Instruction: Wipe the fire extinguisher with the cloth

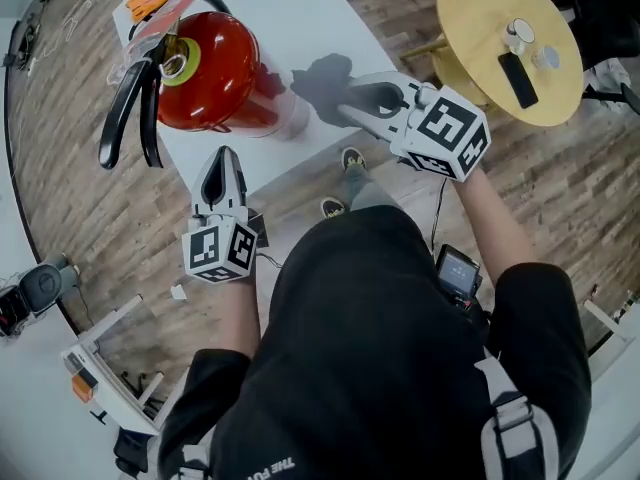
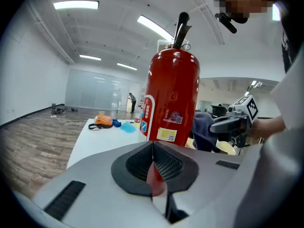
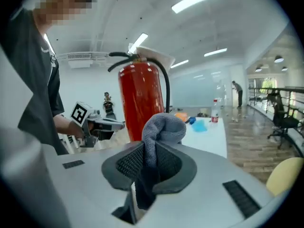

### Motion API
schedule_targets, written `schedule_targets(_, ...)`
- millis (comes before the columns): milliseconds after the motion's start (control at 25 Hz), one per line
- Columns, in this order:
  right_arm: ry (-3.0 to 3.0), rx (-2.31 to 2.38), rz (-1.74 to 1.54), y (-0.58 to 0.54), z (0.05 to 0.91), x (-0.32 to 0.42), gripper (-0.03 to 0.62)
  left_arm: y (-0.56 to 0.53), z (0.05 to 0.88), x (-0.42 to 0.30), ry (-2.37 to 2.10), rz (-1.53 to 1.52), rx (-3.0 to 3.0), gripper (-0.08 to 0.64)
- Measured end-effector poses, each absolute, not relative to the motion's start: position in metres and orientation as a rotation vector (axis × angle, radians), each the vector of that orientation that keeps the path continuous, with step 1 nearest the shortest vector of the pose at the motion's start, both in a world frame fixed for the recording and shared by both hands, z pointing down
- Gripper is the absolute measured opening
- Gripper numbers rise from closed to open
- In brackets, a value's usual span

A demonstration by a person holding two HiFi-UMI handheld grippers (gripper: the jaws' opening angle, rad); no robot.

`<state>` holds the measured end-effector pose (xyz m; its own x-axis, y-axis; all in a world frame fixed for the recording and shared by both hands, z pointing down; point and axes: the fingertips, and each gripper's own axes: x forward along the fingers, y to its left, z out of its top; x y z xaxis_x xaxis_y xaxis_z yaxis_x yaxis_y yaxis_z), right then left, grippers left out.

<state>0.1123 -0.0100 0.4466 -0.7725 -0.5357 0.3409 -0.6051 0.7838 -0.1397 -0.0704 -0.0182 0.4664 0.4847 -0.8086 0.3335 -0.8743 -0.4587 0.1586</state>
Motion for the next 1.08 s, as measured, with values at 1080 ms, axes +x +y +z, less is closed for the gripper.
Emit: schedule_targets(1080, -2.729, 1.448, 0.253, 0.073, 0.393, 0.045, 0.061, 0.066, 0.417, -0.086, -1.375, 0.104, 2.536, 0.021)
